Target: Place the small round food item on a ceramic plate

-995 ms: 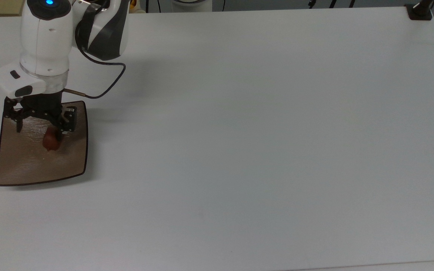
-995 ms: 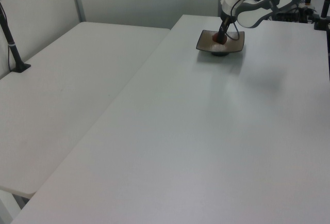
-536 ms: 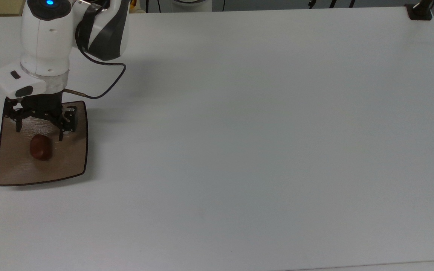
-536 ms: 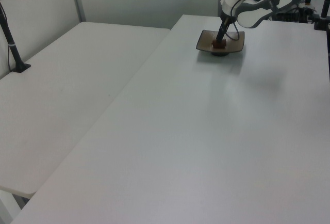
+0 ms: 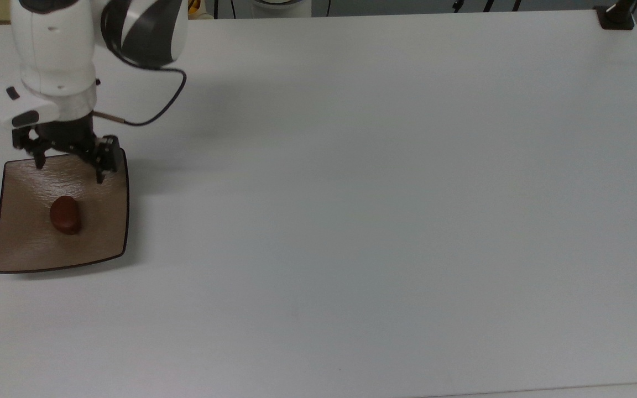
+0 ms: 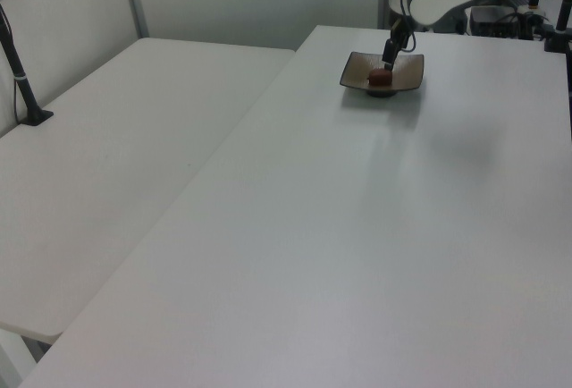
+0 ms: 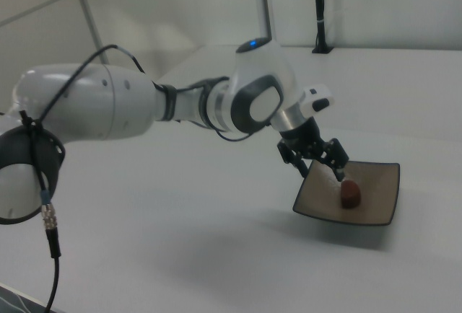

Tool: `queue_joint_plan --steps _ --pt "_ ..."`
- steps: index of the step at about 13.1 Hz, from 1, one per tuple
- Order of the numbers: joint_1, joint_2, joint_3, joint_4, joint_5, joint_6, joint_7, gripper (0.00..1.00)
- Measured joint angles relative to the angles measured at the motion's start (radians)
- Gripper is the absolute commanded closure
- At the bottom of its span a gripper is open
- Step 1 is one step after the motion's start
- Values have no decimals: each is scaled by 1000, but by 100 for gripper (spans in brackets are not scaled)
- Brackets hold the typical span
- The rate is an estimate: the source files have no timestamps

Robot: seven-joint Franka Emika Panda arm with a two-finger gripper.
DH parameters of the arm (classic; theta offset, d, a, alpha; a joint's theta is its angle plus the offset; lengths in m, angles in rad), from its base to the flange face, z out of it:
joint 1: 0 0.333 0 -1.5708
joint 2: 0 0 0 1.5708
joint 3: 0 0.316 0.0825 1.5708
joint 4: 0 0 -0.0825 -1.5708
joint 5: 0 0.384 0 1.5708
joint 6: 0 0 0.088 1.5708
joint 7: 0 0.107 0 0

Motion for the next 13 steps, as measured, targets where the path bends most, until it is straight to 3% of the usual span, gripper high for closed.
queue_joint_plan --steps 2,4,8,13 --pt "23 -74 18 2 16 -204 0 0" --pt "58 -110 29 1 112 -338 0 0" --pt "115 -168 31 -2 165 -480 56 0" --pt "195 -383 32 -145 211 -541 68 0"
